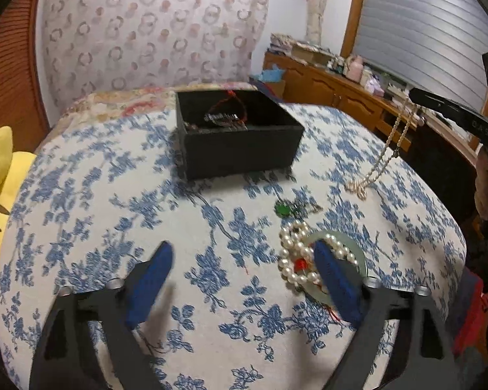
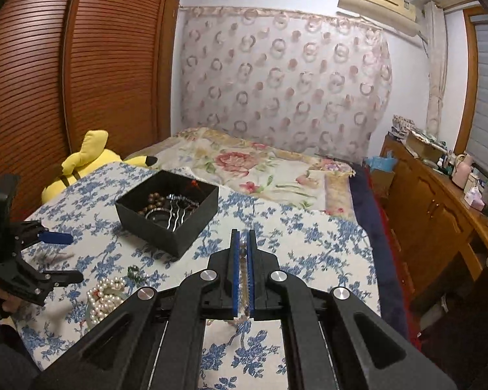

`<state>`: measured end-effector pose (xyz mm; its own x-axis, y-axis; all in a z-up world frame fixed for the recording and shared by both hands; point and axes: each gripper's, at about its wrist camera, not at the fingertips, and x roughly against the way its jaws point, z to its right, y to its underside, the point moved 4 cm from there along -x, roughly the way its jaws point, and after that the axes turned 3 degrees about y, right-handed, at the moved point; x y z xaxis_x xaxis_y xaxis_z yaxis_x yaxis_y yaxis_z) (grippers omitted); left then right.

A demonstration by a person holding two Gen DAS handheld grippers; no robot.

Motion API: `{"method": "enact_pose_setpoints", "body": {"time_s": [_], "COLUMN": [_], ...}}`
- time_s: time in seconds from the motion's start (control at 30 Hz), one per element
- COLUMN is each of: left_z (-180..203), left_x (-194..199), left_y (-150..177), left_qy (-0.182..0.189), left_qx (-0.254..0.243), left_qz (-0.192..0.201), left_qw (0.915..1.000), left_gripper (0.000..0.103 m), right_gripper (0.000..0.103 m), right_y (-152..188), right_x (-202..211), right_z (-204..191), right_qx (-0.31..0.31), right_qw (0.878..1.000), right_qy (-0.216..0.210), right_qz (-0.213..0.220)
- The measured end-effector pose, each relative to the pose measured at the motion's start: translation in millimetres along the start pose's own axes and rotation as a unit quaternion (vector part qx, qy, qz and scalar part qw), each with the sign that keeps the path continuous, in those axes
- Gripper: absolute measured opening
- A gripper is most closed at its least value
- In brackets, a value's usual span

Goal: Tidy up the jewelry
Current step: 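Close the right tool on the pearl necklace strand, then lift the pearl necklace with the right tool toward the black box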

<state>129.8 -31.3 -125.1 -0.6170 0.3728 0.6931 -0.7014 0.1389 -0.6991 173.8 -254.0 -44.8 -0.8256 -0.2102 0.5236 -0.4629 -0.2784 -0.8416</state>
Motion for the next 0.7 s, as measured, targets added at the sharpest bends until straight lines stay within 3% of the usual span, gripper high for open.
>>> {"method": "enact_pose_setpoints", "body": {"time_s": [0.3, 0.7], "left_z": [7, 20], "left_x": [-23, -38], "left_y": [3, -7], "left_qy": [0.025, 0.01], "left_qx": [-0.013, -0.053], "left_qz": [-0.05, -0.056], "left_qw": [0.9983, 0.9969], "left_gripper": [0.037, 0.031], "right_gripper": [0.005, 0.005], "right_y": [13, 18], "right_x": [-8, -10], "right_z": [-21, -33], "right_qx": [0.008, 0.009], "right_qw": [1.0, 0.999], "right_qy": [-0.024, -0.037], "right_qz": [-0.012, -0.017]}}
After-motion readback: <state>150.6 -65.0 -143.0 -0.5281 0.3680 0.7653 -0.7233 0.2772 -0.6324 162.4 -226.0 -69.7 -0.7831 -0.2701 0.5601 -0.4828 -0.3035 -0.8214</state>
